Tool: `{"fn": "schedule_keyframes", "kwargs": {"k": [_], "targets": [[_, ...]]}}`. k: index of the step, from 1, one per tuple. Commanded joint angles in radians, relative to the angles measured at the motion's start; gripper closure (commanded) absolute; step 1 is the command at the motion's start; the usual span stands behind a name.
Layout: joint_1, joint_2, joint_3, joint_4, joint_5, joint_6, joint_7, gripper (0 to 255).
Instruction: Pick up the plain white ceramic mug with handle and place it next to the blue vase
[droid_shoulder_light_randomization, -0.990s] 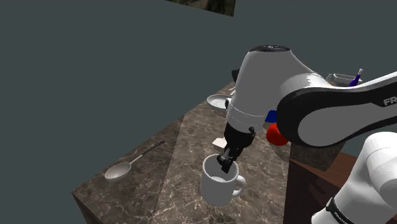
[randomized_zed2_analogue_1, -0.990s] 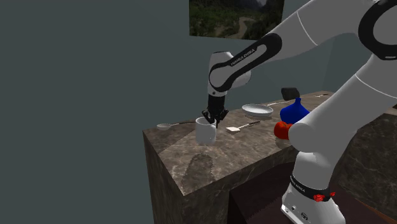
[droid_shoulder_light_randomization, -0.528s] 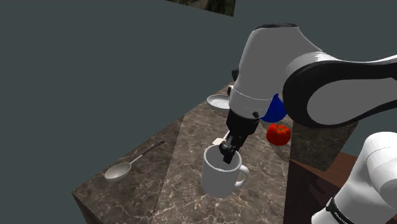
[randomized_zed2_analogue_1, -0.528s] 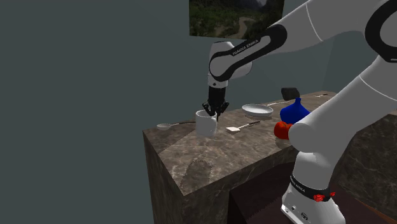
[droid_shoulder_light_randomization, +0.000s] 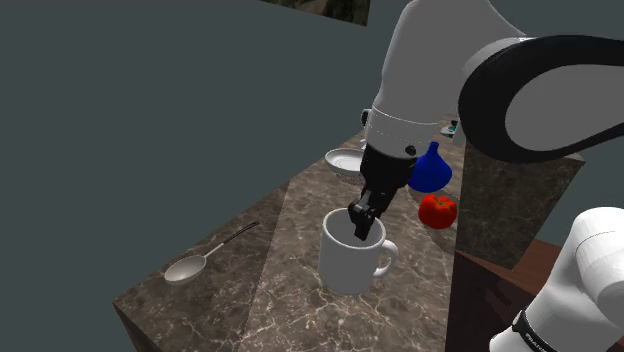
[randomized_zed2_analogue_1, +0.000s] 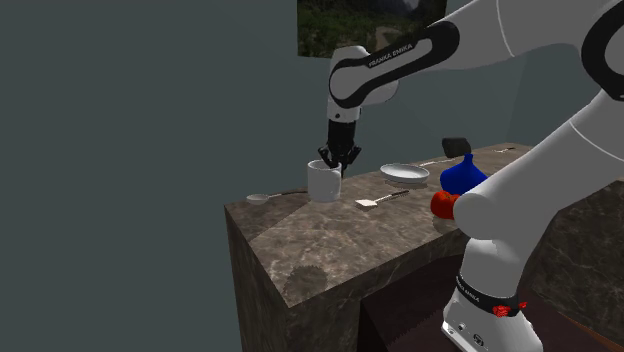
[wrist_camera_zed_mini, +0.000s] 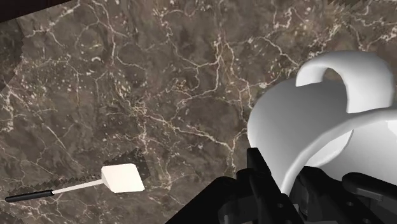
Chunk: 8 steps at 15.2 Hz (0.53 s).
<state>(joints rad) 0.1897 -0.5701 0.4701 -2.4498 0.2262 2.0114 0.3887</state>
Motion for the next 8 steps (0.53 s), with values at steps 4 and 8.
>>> {"fn": "schedule_keyframes", "kwargs": {"k": [4, 8], "targets": [[-0.003, -0.011, -0.015, 0.058, -0.008, -0.069, -0.001, 255], [-0.006, -0.016, -0.025, 0.108, -0.015, -0.123, -0.002, 255]]}}
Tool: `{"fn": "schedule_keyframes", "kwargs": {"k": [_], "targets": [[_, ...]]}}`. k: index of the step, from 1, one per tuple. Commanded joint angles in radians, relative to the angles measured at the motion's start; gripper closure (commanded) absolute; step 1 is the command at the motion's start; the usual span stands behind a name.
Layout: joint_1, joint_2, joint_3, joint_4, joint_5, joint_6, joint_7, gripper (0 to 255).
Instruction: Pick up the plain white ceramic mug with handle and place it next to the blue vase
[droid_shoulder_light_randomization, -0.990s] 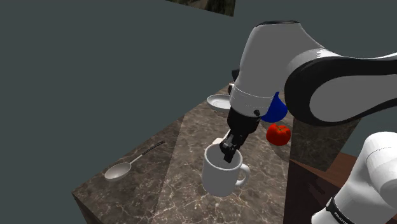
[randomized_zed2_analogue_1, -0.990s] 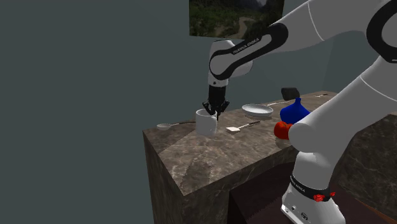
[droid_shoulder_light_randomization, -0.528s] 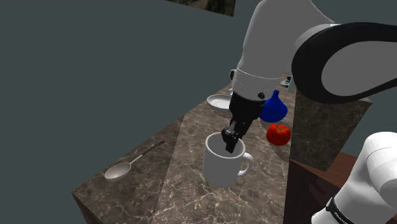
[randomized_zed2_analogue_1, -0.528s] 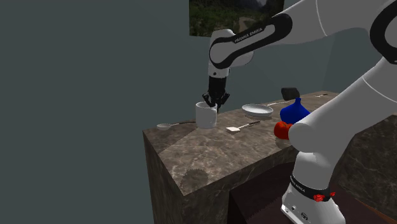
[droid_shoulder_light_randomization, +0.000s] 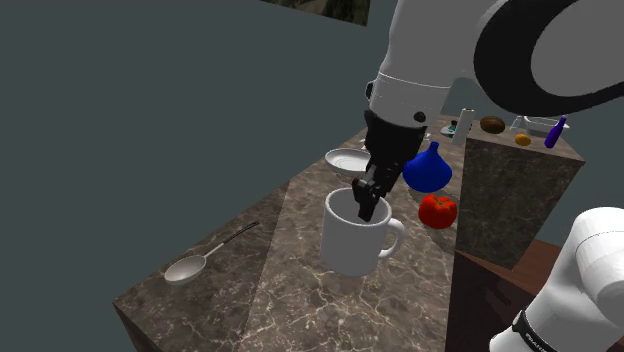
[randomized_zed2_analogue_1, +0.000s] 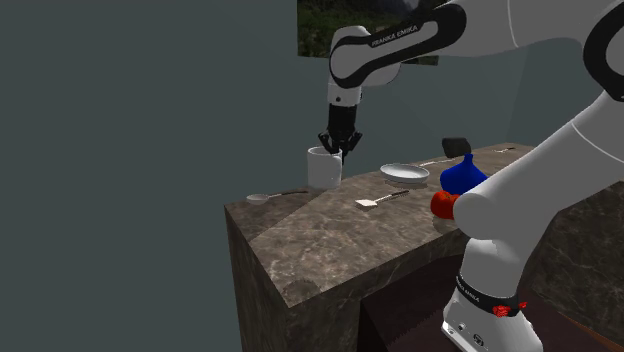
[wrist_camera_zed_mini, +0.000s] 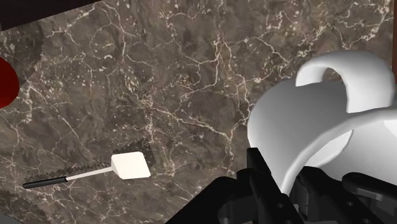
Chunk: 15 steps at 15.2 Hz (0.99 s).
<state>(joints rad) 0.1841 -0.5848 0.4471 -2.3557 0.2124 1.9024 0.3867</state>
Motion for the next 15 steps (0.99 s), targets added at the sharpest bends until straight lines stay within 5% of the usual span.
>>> {"fn": "schedule_keyframes", "kwargs": {"k": [1, 15], "targets": [[-0.002, -0.001, -0.005, 0.026, -0.003, -0.028, 0.000, 255], [-0.016, 0.015, -0.031, 0.219, -0.028, -0.204, 0.005, 255]]}}
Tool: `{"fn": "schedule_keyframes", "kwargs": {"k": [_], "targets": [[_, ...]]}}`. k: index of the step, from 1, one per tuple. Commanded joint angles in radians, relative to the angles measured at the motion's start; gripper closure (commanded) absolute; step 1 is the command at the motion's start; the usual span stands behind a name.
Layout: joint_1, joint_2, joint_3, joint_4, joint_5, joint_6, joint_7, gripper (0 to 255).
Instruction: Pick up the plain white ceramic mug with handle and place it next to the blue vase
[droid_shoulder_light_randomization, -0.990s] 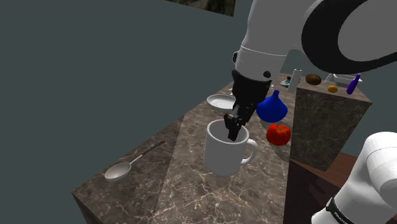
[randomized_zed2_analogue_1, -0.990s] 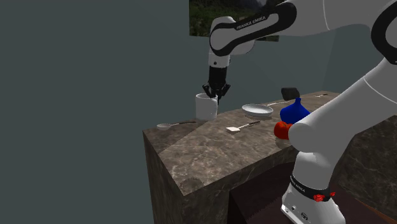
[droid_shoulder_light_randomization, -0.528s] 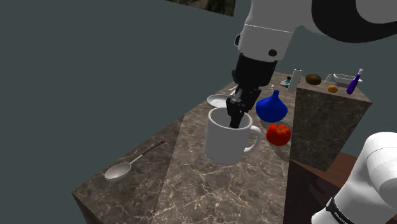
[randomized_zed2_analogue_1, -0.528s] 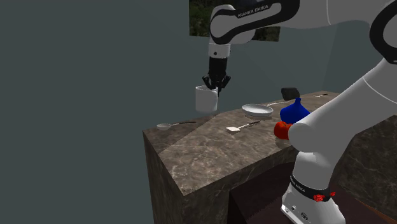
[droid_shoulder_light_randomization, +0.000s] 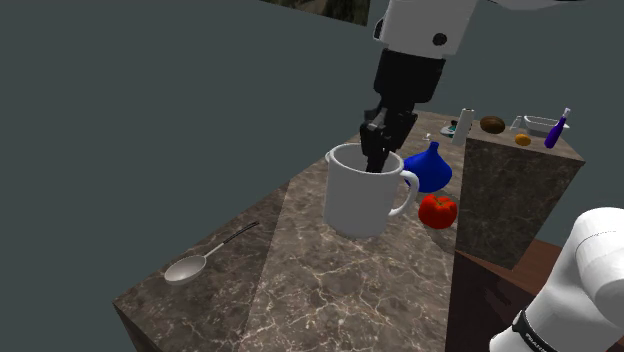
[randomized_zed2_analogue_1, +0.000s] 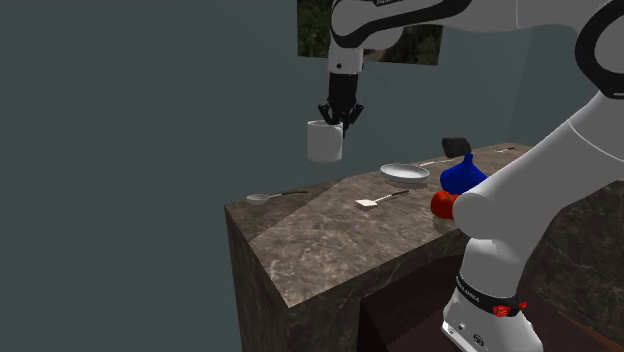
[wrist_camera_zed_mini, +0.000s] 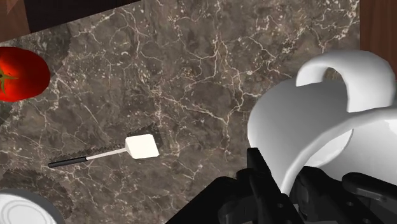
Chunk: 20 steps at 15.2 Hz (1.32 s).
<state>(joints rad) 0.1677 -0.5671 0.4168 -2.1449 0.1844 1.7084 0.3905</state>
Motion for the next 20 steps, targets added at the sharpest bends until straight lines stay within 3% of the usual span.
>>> {"fn": "schedule_keyframes", "kwargs": {"k": [1, 11, 20], "targets": [[-0.001, -0.024, -0.024, -0.013, -0.002, -0.014, -0.024, 255], [-0.039, -0.186, -0.251, -0.159, -0.081, -0.053, -0.265, 255], [-0.104, -0.236, -0.454, -0.197, -0.200, -0.072, -0.481, 255]]}}
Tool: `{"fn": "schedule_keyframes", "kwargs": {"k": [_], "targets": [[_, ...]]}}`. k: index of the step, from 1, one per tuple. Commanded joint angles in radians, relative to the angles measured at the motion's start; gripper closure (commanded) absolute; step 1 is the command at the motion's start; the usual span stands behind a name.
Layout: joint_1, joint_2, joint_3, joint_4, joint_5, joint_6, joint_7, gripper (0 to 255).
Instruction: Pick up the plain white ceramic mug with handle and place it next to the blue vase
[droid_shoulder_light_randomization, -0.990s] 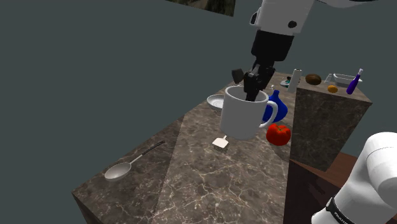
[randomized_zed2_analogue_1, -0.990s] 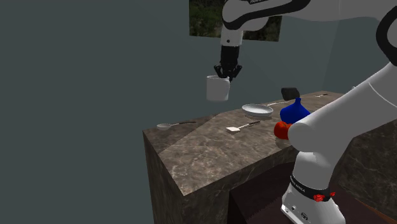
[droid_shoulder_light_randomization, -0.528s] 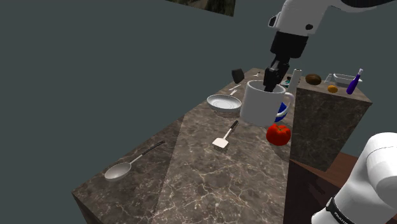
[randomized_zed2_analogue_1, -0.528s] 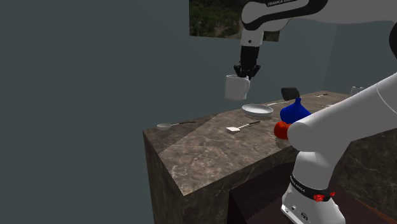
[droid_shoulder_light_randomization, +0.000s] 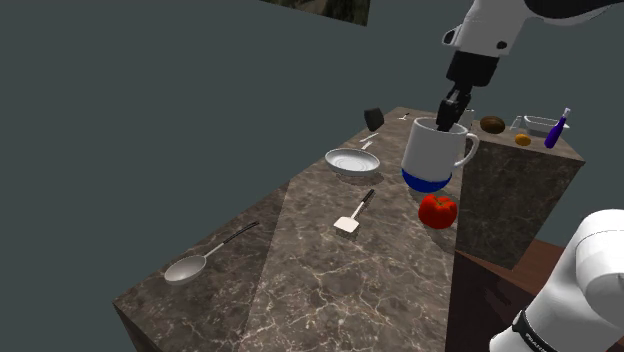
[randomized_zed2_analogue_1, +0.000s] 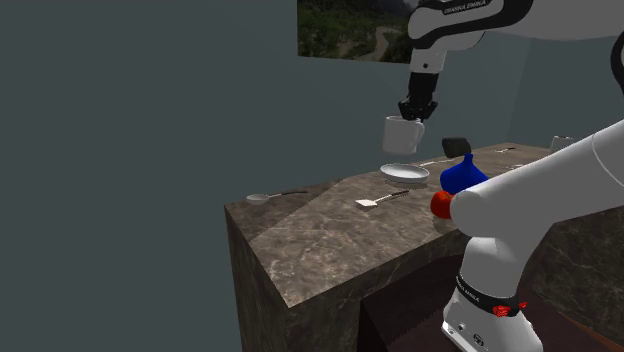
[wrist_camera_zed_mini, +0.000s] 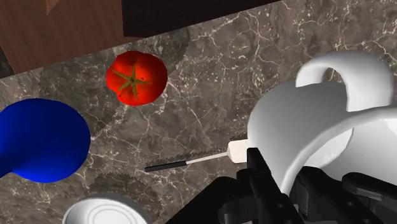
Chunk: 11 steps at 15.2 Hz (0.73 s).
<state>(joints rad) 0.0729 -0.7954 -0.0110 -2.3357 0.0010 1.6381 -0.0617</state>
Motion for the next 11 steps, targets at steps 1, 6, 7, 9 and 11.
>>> {"fn": "schedule_keyframes", "kwargs": {"k": [1, 6, 7, 9, 11], "targets": [[-0.017, -0.007, -0.049, -0.005, -0.030, -0.002, -0.053, 255], [-0.053, 0.014, -0.162, 0.018, -0.098, 0.001, -0.174, 255], [-0.060, 0.022, -0.185, 0.026, -0.110, 0.002, -0.198, 255], [-0.071, 0.041, -0.231, 0.045, -0.134, 0.006, -0.246, 255], [-0.081, 0.064, -0.277, 0.068, -0.155, 0.010, -0.295, 255]]}}
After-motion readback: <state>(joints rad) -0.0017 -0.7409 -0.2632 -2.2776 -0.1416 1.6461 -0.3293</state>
